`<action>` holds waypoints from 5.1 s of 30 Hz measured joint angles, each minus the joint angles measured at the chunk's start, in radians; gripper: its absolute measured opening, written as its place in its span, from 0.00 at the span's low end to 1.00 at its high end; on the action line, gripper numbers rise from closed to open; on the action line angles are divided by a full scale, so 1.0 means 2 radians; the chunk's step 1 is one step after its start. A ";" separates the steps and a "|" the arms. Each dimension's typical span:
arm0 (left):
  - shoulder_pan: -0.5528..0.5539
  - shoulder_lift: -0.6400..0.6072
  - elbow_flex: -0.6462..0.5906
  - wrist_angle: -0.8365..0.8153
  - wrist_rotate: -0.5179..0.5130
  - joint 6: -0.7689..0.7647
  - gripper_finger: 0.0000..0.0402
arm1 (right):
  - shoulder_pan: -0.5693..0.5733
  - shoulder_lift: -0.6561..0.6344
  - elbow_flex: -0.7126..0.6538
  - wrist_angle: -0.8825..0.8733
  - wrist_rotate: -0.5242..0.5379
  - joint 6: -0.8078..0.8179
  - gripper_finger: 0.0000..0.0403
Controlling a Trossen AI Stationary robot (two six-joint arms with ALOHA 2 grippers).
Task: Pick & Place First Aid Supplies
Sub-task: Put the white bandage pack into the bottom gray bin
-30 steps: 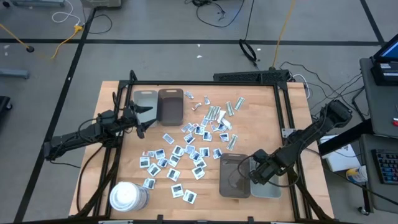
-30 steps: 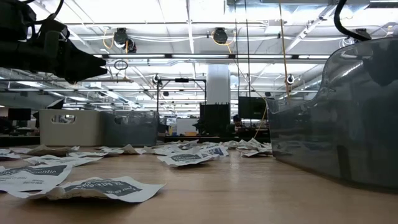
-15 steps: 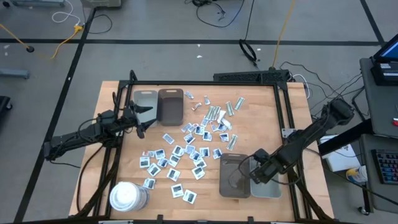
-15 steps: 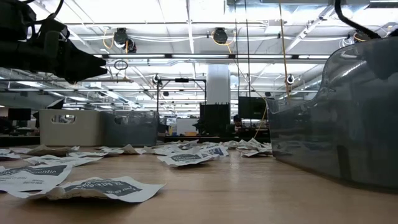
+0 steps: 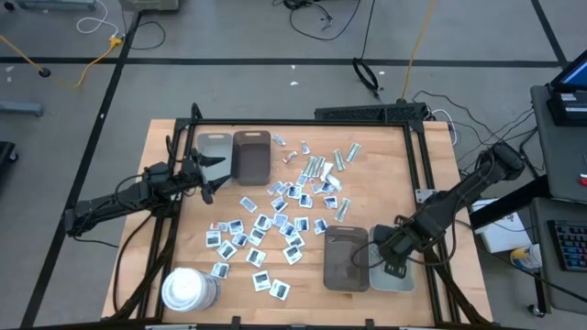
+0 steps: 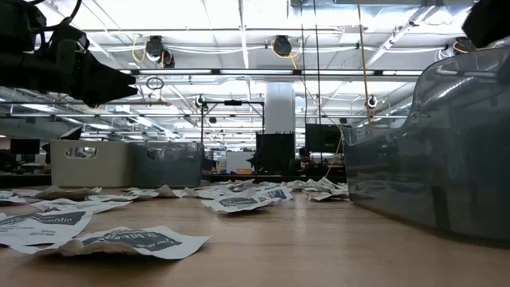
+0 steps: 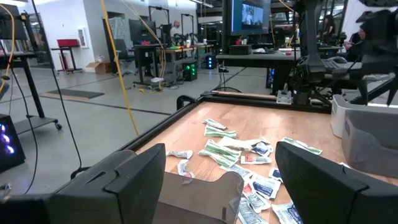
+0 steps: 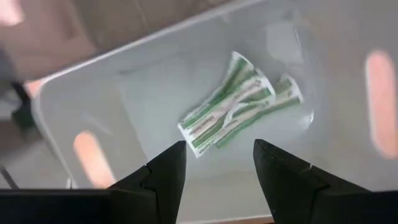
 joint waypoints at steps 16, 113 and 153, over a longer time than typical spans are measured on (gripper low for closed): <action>0.000 0.000 0.000 0.000 0.000 0.000 0.76 | -0.068 0.051 0.157 -0.113 0.000 -0.356 0.44; 0.000 0.000 0.000 0.000 0.000 0.000 0.76 | -0.402 0.232 0.061 0.121 0.015 -0.832 0.01; 0.000 0.000 0.000 0.000 0.000 0.000 0.76 | -0.321 0.039 0.103 -0.073 0.005 0.107 0.00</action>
